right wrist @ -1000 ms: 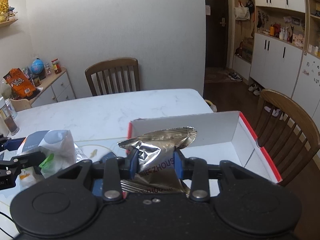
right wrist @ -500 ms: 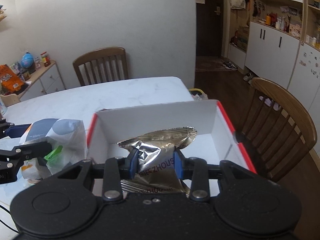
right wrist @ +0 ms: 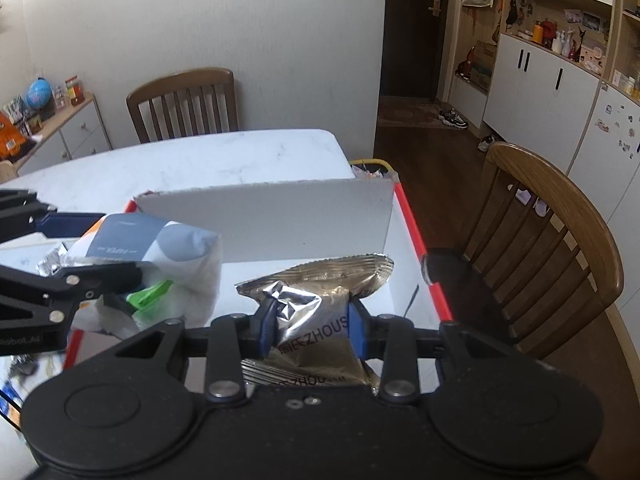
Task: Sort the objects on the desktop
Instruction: 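Carry the gold foil bag and white paper bag into the red shoebox with both tools, then open the right tool releasing the foil bag while the left tool releases the paper bag, then withdraw both tools from the shoebox back over the table items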
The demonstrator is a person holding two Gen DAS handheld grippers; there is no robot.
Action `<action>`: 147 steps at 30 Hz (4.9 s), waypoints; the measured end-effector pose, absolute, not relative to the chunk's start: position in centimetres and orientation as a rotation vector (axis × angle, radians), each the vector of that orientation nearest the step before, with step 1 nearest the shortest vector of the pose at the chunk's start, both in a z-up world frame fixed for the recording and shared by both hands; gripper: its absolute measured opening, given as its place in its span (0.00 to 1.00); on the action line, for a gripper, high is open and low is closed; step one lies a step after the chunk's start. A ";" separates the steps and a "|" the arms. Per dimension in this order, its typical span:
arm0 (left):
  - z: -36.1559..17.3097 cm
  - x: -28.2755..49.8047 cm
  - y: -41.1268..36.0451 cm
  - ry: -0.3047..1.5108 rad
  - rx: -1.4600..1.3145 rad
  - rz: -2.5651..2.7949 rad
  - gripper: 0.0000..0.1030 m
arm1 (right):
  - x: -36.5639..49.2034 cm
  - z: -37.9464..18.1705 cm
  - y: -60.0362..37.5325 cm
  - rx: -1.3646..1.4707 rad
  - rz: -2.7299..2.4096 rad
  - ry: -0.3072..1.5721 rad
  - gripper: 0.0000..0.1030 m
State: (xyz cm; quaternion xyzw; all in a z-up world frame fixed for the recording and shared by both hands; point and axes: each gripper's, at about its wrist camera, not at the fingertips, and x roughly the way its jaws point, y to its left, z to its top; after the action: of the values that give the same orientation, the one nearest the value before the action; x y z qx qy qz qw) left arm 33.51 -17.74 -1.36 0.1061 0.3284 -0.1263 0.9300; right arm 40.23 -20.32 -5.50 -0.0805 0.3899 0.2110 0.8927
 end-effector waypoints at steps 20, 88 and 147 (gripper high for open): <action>-4.8 38.7 -20.2 0.785 0.370 -0.287 0.50 | 42.2 -8.8 -20.2 -0.295 0.551 0.909 0.34; -3.0 38.7 -20.0 0.869 0.220 -0.309 0.87 | 41.8 -8.7 -19.8 -0.337 0.605 0.951 0.65; 1.6 20.8 -5.0 0.659 0.069 -0.260 1.00 | 25.8 -4.2 -9.4 -0.106 0.529 0.784 0.79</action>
State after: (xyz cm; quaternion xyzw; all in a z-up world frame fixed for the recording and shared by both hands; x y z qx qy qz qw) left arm 20.80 -5.00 1.56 0.0336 0.3224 -0.1271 0.9374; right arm 25.76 -9.35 -4.23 -0.0510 0.3775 0.2546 0.8889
